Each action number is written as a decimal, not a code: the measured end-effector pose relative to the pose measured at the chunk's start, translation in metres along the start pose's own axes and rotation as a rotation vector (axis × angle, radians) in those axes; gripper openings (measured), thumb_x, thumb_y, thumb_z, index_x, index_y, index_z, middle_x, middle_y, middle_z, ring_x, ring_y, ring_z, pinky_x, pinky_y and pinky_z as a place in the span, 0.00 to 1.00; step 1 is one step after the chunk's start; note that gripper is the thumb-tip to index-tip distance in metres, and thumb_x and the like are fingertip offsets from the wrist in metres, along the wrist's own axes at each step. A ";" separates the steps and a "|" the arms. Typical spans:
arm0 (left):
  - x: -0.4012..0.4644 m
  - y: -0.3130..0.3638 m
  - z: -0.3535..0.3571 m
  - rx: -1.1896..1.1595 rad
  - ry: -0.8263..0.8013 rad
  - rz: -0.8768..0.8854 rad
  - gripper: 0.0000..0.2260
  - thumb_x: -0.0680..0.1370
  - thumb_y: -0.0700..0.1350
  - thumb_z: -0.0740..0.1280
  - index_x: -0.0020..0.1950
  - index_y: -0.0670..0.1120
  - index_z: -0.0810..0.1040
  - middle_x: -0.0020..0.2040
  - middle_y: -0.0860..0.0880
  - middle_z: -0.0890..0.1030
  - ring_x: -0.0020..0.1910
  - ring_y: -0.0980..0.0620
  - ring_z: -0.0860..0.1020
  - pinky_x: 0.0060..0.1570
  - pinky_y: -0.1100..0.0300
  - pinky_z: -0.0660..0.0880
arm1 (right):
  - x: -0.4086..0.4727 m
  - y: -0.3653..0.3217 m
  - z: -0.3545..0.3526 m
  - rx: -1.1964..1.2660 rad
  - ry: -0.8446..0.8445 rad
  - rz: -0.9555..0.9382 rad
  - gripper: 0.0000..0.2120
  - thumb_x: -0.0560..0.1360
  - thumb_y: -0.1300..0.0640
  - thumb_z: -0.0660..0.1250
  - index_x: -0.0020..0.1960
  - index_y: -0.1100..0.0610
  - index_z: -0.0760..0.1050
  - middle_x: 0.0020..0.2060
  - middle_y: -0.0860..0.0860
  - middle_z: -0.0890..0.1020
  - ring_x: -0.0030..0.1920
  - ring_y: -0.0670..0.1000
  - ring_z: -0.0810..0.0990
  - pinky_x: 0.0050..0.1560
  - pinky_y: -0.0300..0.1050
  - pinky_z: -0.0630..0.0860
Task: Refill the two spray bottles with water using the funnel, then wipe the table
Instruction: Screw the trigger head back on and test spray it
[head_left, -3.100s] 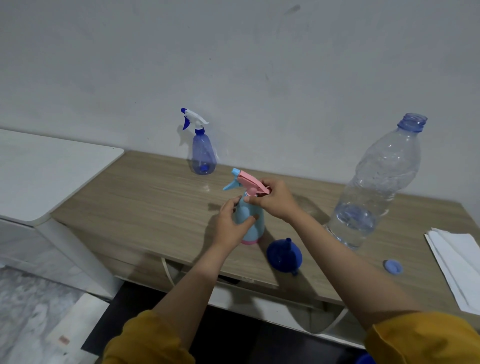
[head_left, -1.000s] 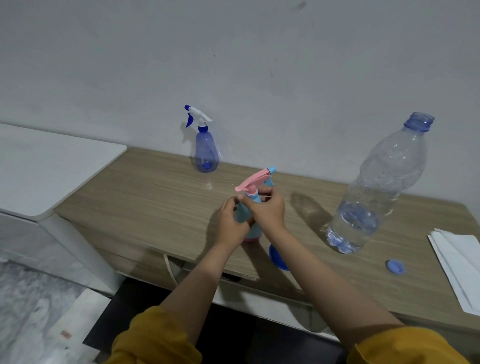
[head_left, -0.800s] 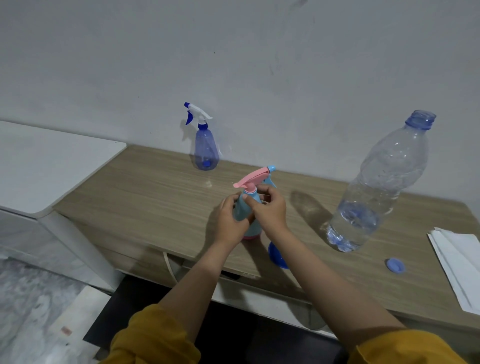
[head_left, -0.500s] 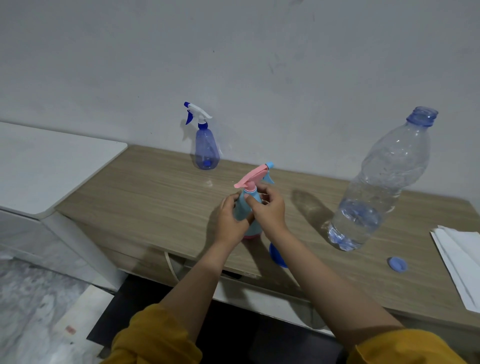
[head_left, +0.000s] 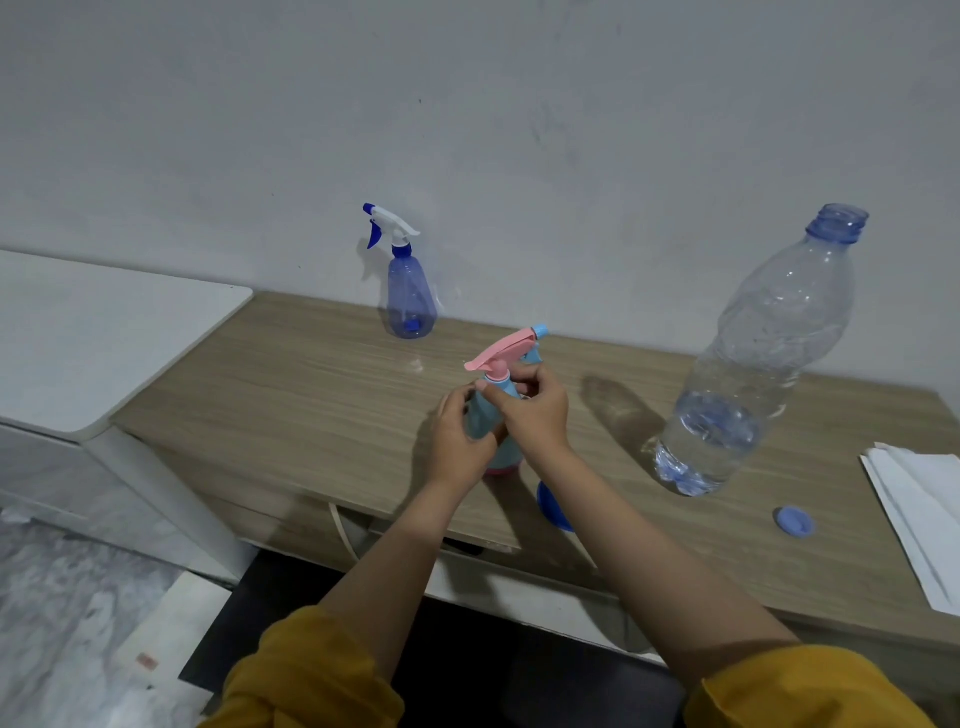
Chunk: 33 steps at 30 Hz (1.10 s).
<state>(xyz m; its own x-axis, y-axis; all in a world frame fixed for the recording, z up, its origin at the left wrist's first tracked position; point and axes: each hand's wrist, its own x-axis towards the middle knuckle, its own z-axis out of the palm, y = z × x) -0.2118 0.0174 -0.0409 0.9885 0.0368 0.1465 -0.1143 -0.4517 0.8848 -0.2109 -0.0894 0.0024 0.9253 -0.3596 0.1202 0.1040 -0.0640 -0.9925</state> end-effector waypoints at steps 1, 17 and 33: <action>0.000 -0.001 0.000 -0.001 0.004 0.002 0.25 0.62 0.61 0.69 0.58 0.62 0.70 0.54 0.58 0.77 0.55 0.55 0.76 0.50 0.49 0.79 | 0.000 0.000 0.000 0.006 -0.002 0.001 0.16 0.66 0.59 0.78 0.49 0.58 0.76 0.44 0.49 0.81 0.42 0.42 0.78 0.42 0.33 0.76; 0.000 0.000 0.001 -0.059 0.011 0.013 0.23 0.61 0.60 0.67 0.55 0.64 0.70 0.55 0.57 0.77 0.55 0.54 0.77 0.50 0.48 0.79 | -0.004 0.014 0.005 -0.041 0.003 -0.059 0.17 0.70 0.57 0.74 0.57 0.56 0.76 0.54 0.54 0.79 0.53 0.47 0.78 0.52 0.36 0.75; -0.001 0.000 0.003 -0.016 0.042 0.014 0.21 0.65 0.58 0.68 0.56 0.60 0.71 0.54 0.58 0.76 0.53 0.54 0.77 0.49 0.47 0.78 | -0.006 0.008 0.006 -0.036 0.045 -0.029 0.17 0.68 0.56 0.76 0.54 0.57 0.77 0.50 0.50 0.80 0.50 0.45 0.78 0.48 0.34 0.75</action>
<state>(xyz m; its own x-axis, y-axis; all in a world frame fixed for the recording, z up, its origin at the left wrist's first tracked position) -0.2124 0.0149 -0.0424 0.9819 0.0678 0.1767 -0.1299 -0.4377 0.8897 -0.2132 -0.0825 -0.0067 0.9046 -0.3989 0.1501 0.1164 -0.1076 -0.9874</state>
